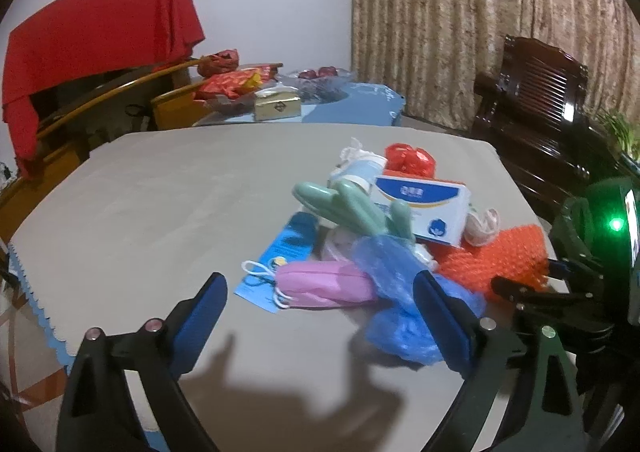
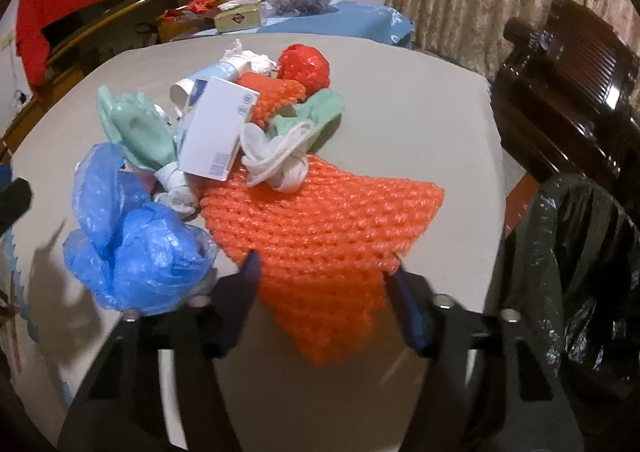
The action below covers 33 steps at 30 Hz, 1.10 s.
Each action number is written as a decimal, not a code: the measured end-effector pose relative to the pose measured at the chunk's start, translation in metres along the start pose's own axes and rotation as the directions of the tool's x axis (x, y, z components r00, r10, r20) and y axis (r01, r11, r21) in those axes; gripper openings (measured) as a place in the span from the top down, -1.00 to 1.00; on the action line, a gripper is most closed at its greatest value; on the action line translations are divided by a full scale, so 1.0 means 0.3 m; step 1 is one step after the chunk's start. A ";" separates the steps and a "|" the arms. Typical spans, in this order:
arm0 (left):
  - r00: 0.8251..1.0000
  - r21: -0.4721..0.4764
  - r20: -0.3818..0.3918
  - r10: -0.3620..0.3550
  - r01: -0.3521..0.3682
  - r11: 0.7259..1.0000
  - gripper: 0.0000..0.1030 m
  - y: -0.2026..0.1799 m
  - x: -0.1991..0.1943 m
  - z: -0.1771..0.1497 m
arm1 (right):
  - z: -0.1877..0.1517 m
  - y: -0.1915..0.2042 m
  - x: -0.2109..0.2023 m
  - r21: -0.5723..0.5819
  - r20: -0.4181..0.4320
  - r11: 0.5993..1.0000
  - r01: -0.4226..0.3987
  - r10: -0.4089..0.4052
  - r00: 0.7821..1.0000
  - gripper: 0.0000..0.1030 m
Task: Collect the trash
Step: 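Grasp the blue plastic bag with the left tool while the right tool grasps the orange foam net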
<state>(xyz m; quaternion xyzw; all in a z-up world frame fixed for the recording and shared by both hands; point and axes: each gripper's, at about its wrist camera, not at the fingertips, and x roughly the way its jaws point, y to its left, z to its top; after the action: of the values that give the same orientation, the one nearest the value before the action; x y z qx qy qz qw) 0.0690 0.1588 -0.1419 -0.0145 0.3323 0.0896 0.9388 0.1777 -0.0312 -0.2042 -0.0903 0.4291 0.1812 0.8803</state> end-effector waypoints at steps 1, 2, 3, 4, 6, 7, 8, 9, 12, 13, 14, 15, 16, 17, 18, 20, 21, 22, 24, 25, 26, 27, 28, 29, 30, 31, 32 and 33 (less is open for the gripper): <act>1.000 0.002 -0.005 -0.010 0.010 1.000 -0.77 -0.008 0.002 -0.003 | 0.001 0.003 -0.007 -0.015 0.005 1.000 -0.014 0.014 1.000 0.37; 1.000 0.005 -0.010 -0.020 0.020 1.000 -0.77 -0.020 0.004 -0.007 | 0.000 0.004 -0.013 -0.022 0.001 0.999 -0.040 0.040 0.999 0.52; 0.999 0.012 -0.015 -0.028 0.029 1.000 -0.76 -0.031 0.006 -0.011 | 0.001 0.000 -0.015 -0.015 -0.012 0.997 -0.074 0.074 0.997 0.84; 0.999 0.019 -0.021 -0.036 0.037 0.999 -0.74 -0.044 0.009 -0.014 | 0.001 -0.003 -0.016 -0.001 -0.021 0.995 -0.100 0.100 0.995 0.87; 0.998 0.030 -0.035 -0.056 0.057 0.998 -0.66 -0.069 0.020 -0.023 | -0.006 -0.006 -0.031 0.011 -0.013 0.994 -0.110 0.110 0.994 0.87; 0.997 0.034 -0.044 -0.066 0.068 0.997 -0.64 -0.080 0.027 -0.029 | -0.010 -0.006 -0.047 0.010 0.000 0.993 -0.116 0.116 0.993 0.87; 0.996 0.038 -0.054 -0.076 0.078 0.996 -0.60 -0.093 0.036 -0.035 | -0.013 -0.006 -0.064 0.008 0.011 0.993 -0.118 0.118 0.993 0.87; 0.994 0.043 -0.066 -0.084 0.087 0.995 -0.56 -0.106 0.047 -0.041 | -0.013 -0.008 -0.074 0.006 0.017 0.993 -0.119 0.118 0.993 0.87; 0.990 0.053 -0.083 -0.116 0.121 0.991 -0.43 -0.138 0.078 -0.059 | -0.017 -0.023 -0.103 0.008 0.024 0.992 -0.127 0.126 0.992 0.87; 0.987 0.060 -0.091 -0.129 0.135 0.989 -0.36 -0.150 0.093 -0.061 | -0.014 -0.027 -0.108 0.010 0.027 0.992 -0.128 0.127 0.991 0.87; 0.983 0.064 -0.108 -0.146 0.154 0.986 -0.16 -0.160 0.111 -0.066 | -0.013 -0.031 -0.114 0.011 0.030 0.992 -0.128 0.127 0.991 0.87; 0.977 0.064 -0.130 -0.172 0.181 0.981 0.12 -0.168 0.129 -0.071 | -0.013 -0.036 -0.120 0.015 0.031 0.991 -0.131 0.130 0.991 0.87; 0.967 0.056 -0.151 -0.204 0.214 0.975 0.26 -0.170 0.148 -0.076 | -0.010 -0.041 -0.127 0.023 0.033 0.990 -0.138 0.137 0.990 0.87; 0.959 0.048 -0.161 -0.232 0.243 0.969 0.40 -0.172 0.159 -0.080 | -0.007 -0.044 -0.136 0.029 0.036 0.989 -0.147 0.146 0.989 0.87; 0.960 0.049 -0.153 -0.236 0.246 0.968 0.46 -0.179 0.161 -0.085 | -0.001 -0.046 -0.142 0.031 0.039 0.988 -0.153 0.152 0.988 0.87; 0.962 0.066 -0.142 -0.231 0.242 0.968 0.61 -0.191 0.155 -0.082 | 0.011 -0.043 -0.169 0.019 0.048 0.988 -0.154 0.153 0.987 0.87; 0.961 0.063 -0.139 -0.239 0.250 0.966 0.70 -0.190 0.150 -0.079 | 0.014 -0.041 -0.181 0.013 0.055 0.988 -0.155 0.154 0.987 0.87; 0.960 0.053 -0.135 -0.247 0.256 0.965 0.74 -0.189 0.146 -0.078 | 0.021 -0.040 -0.200 0.008 0.062 0.987 -0.158 0.157 0.986 0.87; 0.959 0.037 -0.129 -0.253 0.260 0.965 0.81 -0.182 0.129 -0.072 | 0.034 -0.039 -0.228 -0.001 0.076 0.987 -0.162 0.162 0.984 0.87; 0.959 0.032 -0.123 -0.254 0.260 0.965 0.82 -0.180 0.116 -0.066 | 0.040 -0.039 -0.247 -0.007 0.082 0.987 -0.162 0.162 0.983 0.87; 0.959 0.029 -0.116 -0.259 0.263 0.964 0.82 -0.182 0.102 -0.057 | 0.045 -0.040 -0.266 -0.013 0.088 0.987 -0.161 0.162 0.983 0.87; 0.958 0.027 -0.106 -0.265 0.269 0.963 0.82 -0.180 0.083 -0.050 | 0.046 -0.042 -0.281 -0.015 0.093 0.987 -0.162 0.163 0.982 0.87; 0.958 0.027 -0.096 -0.270 0.274 0.961 0.82 -0.180 0.067 -0.037 | 0.047 -0.045 -0.303 -0.020 0.101 0.987 -0.161 0.162 0.982 0.87; 0.958 0.030 -0.088 -0.273 0.277 0.961 0.82 -0.181 0.049 -0.028 | 0.048 -0.046 -0.320 -0.023 0.107 0.987 -0.160 0.161 0.981 0.87; 0.957 0.033 -0.082 -0.279 0.282 0.959 0.83 -0.178 0.035 -0.019 | 0.047 -0.051 -0.336 -0.024 0.113 0.987 -0.158 0.159 0.981 0.87; 0.956 0.035 -0.078 -0.283 0.286 0.958 0.83 -0.181 0.026 -0.008 | 0.047 -0.056 -0.356 -0.024 0.119 0.988 -0.155 0.157 0.980 0.87; 0.955 0.032 -0.072 -0.288 0.290 0.956 0.83 -0.180 0.012 0.001 | 0.045 -0.063 -0.374 -0.020 0.127 0.988 -0.156 0.157 0.979 0.87; 0.954 0.030 -0.065 -0.292 0.295 0.955 0.83 -0.181 0.000 0.008 | 0.041 -0.069 -0.387 -0.016 0.131 0.988 -0.154 0.155 0.979 0.87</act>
<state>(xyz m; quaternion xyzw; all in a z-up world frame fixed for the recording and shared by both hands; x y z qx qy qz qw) 0.0802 0.1057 -0.1419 -0.0479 0.3562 -0.0578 0.9314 0.1291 -0.0743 -0.1051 -0.0469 0.3750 0.2558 0.8898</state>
